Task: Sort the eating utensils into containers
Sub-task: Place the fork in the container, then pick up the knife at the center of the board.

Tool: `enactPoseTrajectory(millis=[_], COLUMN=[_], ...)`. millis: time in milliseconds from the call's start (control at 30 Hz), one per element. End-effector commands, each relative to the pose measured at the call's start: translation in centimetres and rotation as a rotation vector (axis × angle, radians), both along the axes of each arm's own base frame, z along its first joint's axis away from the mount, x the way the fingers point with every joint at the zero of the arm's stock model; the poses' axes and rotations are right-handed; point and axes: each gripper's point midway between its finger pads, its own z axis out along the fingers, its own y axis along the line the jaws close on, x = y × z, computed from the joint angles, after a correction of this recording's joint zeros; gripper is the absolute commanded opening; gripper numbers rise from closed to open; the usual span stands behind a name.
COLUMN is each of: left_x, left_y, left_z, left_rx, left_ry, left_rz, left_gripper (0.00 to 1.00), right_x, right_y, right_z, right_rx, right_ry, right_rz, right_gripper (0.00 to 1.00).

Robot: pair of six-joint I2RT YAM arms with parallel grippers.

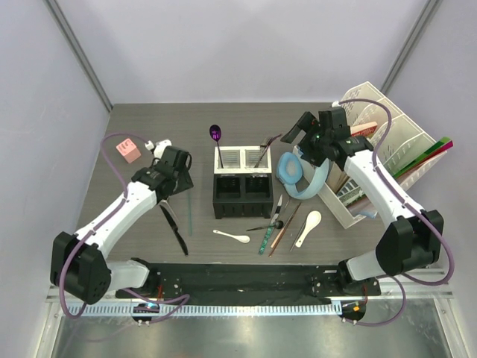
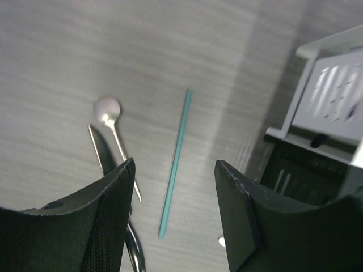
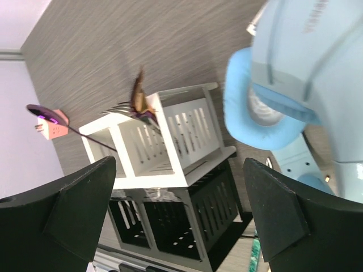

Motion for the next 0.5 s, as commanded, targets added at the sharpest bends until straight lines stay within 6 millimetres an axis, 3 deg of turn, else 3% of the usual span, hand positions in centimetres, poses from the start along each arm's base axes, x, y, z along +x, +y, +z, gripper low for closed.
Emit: enactPoseTrajectory(millis=[0,200,467], left_x=[-2.0,-4.4,-6.4], left_y=[1.8,4.5,5.6], left_z=[-2.1,-5.1,-8.5], left_rx=[-0.059,-0.056,-0.077], left_ry=[0.107,0.244,0.470], left_rz=[0.134,0.253,0.318], left_gripper=[0.59,0.59,0.58], right_x=[1.7,2.7,4.5], right_y=[1.3,2.3,2.9], right_z=[2.3,1.1,0.4], right_rx=[0.042,0.045,0.067], right_ry=[-0.078,-0.067,-0.081], right_rz=[0.021,0.076,0.108], right_gripper=[1.00,1.00,1.00])
